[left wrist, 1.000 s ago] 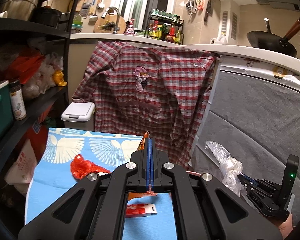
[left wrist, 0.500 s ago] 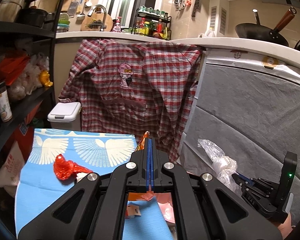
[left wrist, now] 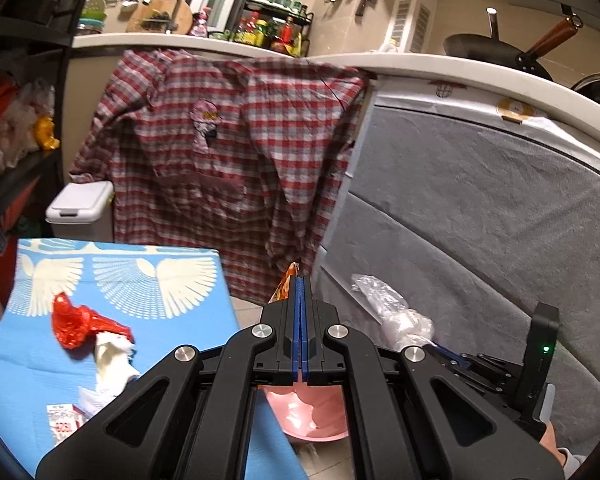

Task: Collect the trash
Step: 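Carry the clear bag and orange bag in both grippers over the pink bucket, then open both grippers to drop the bags into the pink bucket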

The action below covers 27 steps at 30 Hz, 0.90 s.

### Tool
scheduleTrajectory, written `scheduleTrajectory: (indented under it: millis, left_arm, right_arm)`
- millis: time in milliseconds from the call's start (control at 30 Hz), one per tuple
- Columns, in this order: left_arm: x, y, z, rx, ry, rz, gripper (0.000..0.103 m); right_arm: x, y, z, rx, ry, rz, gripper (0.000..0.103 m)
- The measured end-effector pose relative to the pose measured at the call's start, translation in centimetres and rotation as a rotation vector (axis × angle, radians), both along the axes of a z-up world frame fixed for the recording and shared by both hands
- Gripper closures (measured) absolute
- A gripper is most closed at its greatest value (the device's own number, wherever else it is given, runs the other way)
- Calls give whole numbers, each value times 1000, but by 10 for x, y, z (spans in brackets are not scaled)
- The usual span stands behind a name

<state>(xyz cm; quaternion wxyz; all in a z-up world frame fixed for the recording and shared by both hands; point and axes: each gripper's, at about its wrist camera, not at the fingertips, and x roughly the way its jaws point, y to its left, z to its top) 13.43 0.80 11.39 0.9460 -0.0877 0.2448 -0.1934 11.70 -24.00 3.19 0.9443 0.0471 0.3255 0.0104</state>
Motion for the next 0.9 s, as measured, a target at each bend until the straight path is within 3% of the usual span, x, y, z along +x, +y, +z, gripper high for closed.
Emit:
scheduleTrajectory:
  millis: [733,833,900]
  left_arm:
    - [40,-60,-60,87,159,-99,103]
    - [42,-64,-63,98,169,-104,103]
    - [43,-63,-65,94,180,-104,96]
  right_arm:
    - [23,0,-39,-32,135,33,99]
    - [27,1,-44,-29,156,35,95]
    - [31,1,-48,-27,176,31,91]
